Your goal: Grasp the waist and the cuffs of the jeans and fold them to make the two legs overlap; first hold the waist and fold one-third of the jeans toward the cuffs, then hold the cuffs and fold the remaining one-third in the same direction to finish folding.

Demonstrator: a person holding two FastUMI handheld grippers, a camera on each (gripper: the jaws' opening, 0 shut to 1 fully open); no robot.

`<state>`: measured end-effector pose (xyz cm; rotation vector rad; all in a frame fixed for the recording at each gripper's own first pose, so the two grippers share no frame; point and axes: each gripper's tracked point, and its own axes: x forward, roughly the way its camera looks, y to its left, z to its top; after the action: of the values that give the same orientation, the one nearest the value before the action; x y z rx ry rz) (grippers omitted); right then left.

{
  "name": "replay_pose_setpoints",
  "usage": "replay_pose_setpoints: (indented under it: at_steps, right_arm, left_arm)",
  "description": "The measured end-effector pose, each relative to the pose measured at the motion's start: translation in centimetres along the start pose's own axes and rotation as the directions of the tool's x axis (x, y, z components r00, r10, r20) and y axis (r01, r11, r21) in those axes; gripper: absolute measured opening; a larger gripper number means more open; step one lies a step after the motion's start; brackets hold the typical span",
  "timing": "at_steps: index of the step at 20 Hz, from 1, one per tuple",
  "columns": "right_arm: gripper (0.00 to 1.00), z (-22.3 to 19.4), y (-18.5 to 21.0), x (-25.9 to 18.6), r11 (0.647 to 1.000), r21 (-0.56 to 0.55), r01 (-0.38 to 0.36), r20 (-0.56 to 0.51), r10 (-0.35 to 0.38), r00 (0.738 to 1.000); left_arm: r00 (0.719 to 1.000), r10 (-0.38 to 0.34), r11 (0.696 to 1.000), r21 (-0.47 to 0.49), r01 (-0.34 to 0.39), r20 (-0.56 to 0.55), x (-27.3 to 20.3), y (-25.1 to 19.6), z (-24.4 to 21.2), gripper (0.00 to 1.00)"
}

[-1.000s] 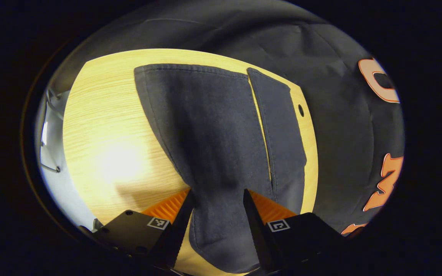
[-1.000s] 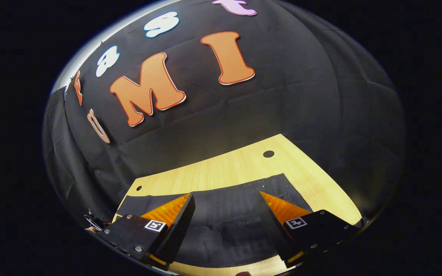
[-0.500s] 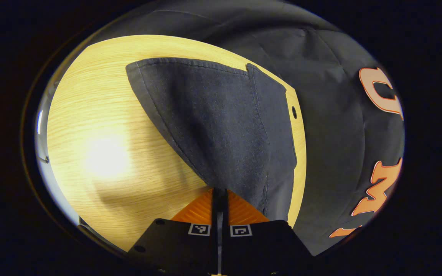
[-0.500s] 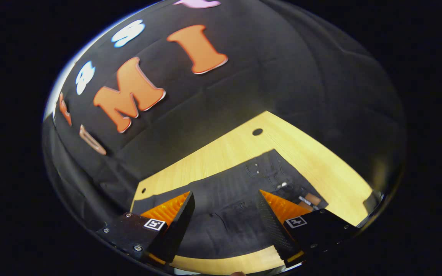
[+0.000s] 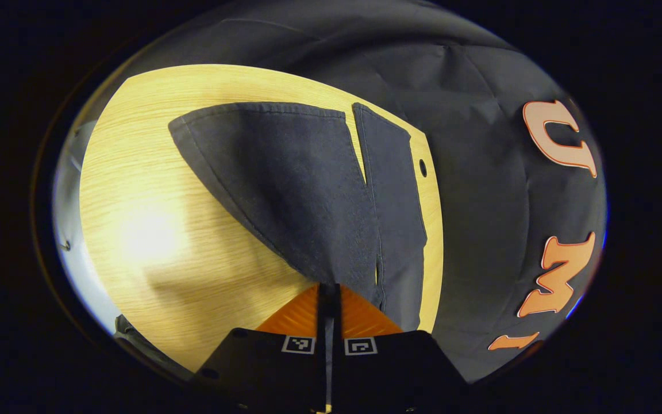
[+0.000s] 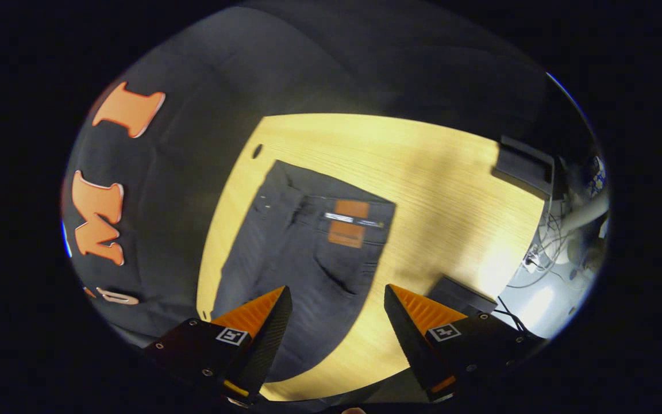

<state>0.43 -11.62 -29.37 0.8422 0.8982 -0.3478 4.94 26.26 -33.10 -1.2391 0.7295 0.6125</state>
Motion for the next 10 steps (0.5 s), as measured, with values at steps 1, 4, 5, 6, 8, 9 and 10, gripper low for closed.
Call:
replay_pose_setpoints:
  at_steps: [1,4,5,6,8,9,10]
  right_arm:
    - [0.98,-0.1,0.3,0.5,1.000,0.026,-0.008,-0.011,0.009,1.000]
    - [0.98,-0.1,-0.2,2.4,1.000,0.026,0.013,-0.032,-0.012,0.999]
    - [0.98,-0.2,-0.4,2.9,0.999,0.024,0.029,-0.034,-0.029,0.999]
    - [0.99,-0.2,-0.4,3.3,0.999,0.035,0.033,-0.035,-0.032,0.999]
    - [0.98,0.0,-0.4,3.8,0.997,0.066,0.032,-0.034,-0.030,0.999]
    - [0.98,0.2,-0.8,3.9,0.996,0.075,0.039,-0.036,-0.037,0.999]
    - [0.98,0.3,-0.8,4.0,0.995,0.087,0.040,-0.037,-0.037,0.999]
  left_arm:
    - [1.000,-0.002,1.000,0.006,0.003,-0.002,-0.1,-0.2,0.1,0.04]
    - [1.000,-0.001,1.000,0.028,0.001,-0.002,-0.9,-0.6,-0.1,0.05]
    - [1.000,0.000,1.000,0.029,0.000,-0.003,-1.1,-0.7,-0.1,0.04]
    - [1.000,0.001,1.000,0.030,-0.001,-0.006,-1.3,-0.8,-0.1,0.04]
    - [1.000,0.002,1.000,0.031,-0.002,-0.010,-1.4,-1.0,-0.2,0.04]
    - [1.000,0.002,0.999,0.032,-0.002,-0.013,-1.4,-1.0,-0.2,0.04]
    - [1.000,0.003,0.999,0.035,-0.003,-0.015,-1.5,-1.0,-0.2,0.04]
